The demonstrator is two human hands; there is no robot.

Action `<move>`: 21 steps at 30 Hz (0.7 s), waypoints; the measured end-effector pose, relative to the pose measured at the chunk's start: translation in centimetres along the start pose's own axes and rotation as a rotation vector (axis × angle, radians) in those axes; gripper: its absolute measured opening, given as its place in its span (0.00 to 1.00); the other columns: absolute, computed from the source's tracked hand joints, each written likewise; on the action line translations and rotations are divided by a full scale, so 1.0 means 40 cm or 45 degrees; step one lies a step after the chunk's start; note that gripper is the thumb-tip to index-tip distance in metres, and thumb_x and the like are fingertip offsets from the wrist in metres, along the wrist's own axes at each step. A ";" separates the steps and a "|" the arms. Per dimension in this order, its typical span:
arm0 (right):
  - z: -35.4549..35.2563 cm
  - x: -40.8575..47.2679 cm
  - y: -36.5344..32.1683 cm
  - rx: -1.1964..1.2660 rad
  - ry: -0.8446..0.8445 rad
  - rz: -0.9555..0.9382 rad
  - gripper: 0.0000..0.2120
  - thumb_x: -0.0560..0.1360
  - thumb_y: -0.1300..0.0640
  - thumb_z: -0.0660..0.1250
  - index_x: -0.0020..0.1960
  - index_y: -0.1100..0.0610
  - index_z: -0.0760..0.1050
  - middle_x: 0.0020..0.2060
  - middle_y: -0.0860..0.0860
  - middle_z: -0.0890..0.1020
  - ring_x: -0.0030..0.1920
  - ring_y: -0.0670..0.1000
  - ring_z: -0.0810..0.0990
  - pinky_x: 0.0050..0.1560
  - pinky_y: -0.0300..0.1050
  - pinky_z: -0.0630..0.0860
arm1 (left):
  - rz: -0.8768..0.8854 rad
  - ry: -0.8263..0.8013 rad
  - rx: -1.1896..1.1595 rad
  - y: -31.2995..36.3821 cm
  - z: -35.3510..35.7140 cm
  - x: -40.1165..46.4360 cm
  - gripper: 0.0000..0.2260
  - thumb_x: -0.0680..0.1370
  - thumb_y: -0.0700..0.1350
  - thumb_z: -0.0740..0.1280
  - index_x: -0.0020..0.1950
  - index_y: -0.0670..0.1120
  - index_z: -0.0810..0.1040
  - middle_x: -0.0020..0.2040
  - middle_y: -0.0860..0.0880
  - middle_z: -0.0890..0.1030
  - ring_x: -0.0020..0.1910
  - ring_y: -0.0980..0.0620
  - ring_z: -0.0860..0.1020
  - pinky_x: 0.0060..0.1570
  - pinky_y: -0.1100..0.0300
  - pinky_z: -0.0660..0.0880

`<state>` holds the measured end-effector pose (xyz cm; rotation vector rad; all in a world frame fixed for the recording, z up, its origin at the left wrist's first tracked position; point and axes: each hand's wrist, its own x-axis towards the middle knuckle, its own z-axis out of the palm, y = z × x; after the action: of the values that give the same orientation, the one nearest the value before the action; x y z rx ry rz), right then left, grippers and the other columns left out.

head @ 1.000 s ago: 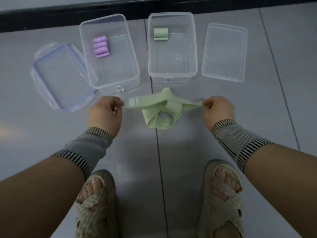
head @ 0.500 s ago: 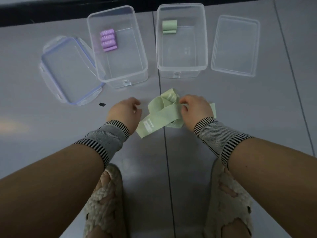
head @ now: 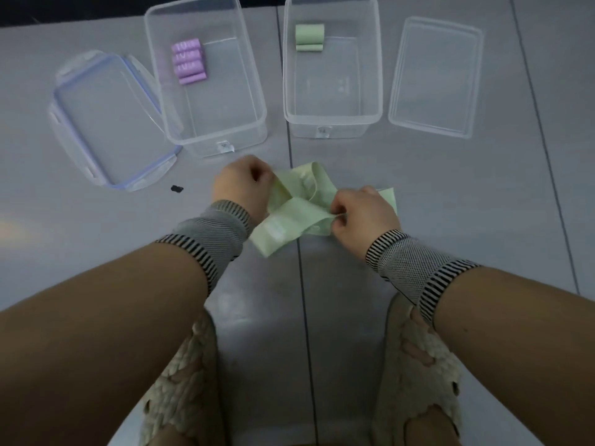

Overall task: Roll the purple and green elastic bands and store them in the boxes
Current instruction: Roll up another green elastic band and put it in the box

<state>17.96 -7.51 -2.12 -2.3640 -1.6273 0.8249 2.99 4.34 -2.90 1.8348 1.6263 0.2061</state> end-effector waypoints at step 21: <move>0.027 0.031 -0.018 -0.052 -0.043 -0.057 0.16 0.75 0.50 0.62 0.60 0.54 0.74 0.58 0.51 0.76 0.61 0.53 0.69 0.61 0.45 0.66 | -0.205 -0.333 0.034 -0.083 0.018 -0.052 0.17 0.76 0.40 0.62 0.64 0.51 0.73 0.52 0.48 0.79 0.50 0.46 0.77 0.51 0.55 0.76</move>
<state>17.13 -6.32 -3.16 -2.3434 -1.7201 0.8356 0.20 2.14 -4.71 1.6616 1.5863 -0.1227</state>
